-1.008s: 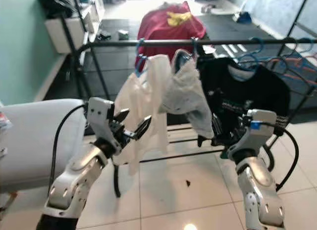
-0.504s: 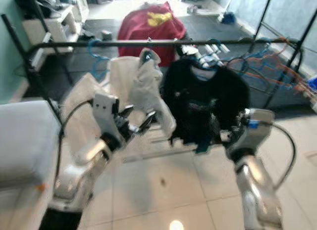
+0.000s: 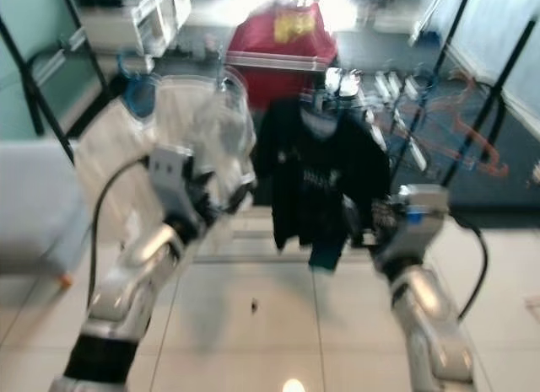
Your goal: Hang hanger
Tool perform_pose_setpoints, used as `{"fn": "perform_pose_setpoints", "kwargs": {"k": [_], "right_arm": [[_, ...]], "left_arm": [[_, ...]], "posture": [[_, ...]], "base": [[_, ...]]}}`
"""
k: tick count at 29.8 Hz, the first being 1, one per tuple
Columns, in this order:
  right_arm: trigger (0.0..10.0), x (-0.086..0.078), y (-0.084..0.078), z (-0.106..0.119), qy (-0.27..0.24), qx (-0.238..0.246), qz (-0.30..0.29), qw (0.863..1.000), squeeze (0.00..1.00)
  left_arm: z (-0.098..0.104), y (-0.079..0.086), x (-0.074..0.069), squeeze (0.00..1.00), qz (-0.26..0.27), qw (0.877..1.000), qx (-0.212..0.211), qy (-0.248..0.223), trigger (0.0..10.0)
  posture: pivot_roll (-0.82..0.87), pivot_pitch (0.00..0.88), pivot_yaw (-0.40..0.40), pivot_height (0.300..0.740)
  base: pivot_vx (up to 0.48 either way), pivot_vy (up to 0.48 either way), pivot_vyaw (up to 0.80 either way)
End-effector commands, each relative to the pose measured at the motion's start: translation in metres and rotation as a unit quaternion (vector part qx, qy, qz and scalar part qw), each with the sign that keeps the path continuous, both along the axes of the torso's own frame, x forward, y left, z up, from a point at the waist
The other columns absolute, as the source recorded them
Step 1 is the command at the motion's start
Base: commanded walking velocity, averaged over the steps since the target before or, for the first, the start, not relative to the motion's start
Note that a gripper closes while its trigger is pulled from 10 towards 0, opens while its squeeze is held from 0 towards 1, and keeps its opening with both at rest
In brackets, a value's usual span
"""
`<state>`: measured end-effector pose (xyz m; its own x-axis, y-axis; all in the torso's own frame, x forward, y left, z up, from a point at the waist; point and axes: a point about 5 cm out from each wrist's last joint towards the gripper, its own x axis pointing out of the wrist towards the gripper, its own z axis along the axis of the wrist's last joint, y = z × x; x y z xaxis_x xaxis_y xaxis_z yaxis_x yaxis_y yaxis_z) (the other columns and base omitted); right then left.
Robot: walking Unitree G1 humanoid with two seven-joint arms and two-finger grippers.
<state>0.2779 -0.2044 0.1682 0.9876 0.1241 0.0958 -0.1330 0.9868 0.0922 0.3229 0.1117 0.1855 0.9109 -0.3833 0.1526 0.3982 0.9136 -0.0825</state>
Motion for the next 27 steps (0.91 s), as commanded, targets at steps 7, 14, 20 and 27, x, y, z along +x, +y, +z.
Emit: {"fn": "perform_pose_setpoints", "kwargs": {"k": [7, 14, 20, 27], "right_arm": [[10.0, -0.001, -0.029, -0.008, 0.020, -0.042, -0.015, 0.999, 0.00], [10.0, 0.004, -0.065, -0.001, 0.021, -0.099, -0.034, 0.994, 0.00], [10.0, 0.006, -0.045, -0.005, 0.019, -0.094, -0.013, 0.995, 0.00], [10.0, 0.006, -0.033, -0.011, 0.019, -0.089, 0.006, 0.996, 0.00]], "left_arm": [[-0.025, 0.046, 0.019, 0.00, 0.068, 0.994, 0.081, 0.023, 10.0], [-0.044, 0.087, 0.016, 0.00, 0.131, 0.984, 0.114, 0.047, 10.0], [-0.025, 0.081, 0.017, 0.00, 0.138, 0.986, 0.093, 0.004, 10.0], [0.000, 0.069, 0.025, 0.00, 0.118, 0.989, 0.068, -0.054, 10.0]], "posture": [[-0.11, 0.083, -0.043, 0.740], [-0.10, 0.081, -0.052, 0.740], [-0.10, 0.093, -0.053, 0.740], [-0.11, 0.096, -0.048, 0.740]], "base": [[0.000, -0.100, 0.00], [0.000, 0.000, 0.00], [0.000, 0.000, 0.00], [0.361, 0.000, 0.00]]}}
